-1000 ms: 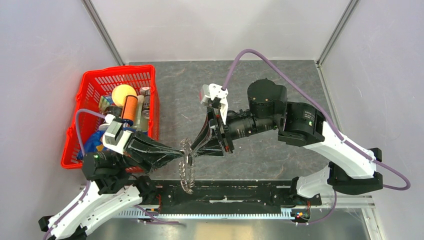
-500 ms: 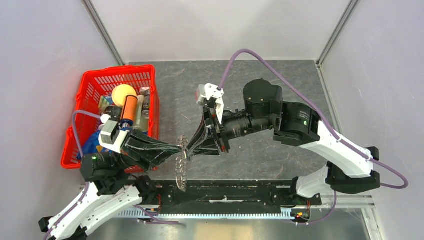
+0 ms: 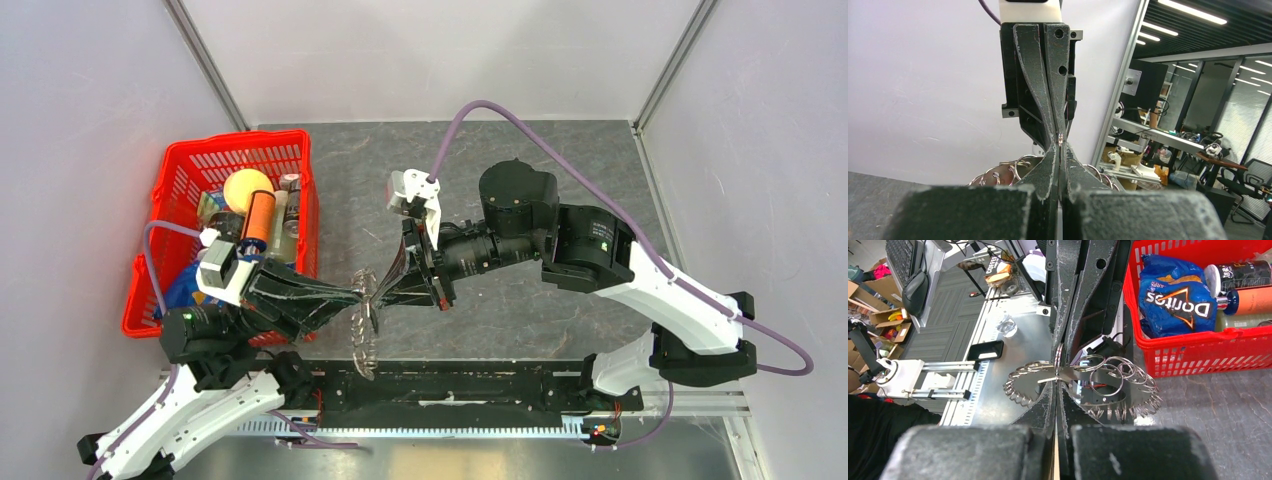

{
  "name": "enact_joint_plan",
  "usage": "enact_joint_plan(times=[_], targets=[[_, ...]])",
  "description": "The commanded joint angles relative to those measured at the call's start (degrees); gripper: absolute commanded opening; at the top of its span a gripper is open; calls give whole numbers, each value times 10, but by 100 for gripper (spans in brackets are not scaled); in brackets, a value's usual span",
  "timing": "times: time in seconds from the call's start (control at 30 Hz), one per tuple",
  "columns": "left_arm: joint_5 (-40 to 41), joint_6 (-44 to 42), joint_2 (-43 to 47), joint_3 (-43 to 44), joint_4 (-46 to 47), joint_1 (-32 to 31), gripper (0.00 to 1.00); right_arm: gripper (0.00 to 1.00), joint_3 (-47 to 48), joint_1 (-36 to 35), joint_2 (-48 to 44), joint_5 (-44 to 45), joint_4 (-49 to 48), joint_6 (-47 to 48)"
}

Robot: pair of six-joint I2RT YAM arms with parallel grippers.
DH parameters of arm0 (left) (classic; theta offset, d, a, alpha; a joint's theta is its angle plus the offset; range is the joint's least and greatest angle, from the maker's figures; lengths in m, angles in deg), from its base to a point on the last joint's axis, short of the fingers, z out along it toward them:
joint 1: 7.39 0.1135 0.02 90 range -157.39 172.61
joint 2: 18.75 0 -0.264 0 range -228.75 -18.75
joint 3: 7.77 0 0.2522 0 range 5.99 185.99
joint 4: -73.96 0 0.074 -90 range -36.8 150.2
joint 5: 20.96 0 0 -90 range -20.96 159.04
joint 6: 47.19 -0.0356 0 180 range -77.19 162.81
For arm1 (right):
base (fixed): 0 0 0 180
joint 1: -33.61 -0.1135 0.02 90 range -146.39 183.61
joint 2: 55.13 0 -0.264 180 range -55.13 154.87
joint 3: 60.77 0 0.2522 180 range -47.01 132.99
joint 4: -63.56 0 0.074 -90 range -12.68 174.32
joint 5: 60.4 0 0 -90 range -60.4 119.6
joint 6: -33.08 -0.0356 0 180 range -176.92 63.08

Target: Put the keys on the keyring

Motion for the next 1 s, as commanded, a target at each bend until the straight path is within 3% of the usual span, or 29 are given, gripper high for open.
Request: enact_joint_plan(times=[0.0, 0.97], targets=[[21, 0, -2, 1, 26, 0, 2, 0, 21, -6, -3, 5, -23, 6], [28, 4, -10, 3, 45, 0, 2, 0, -31, -15, 2, -32, -51, -3]])
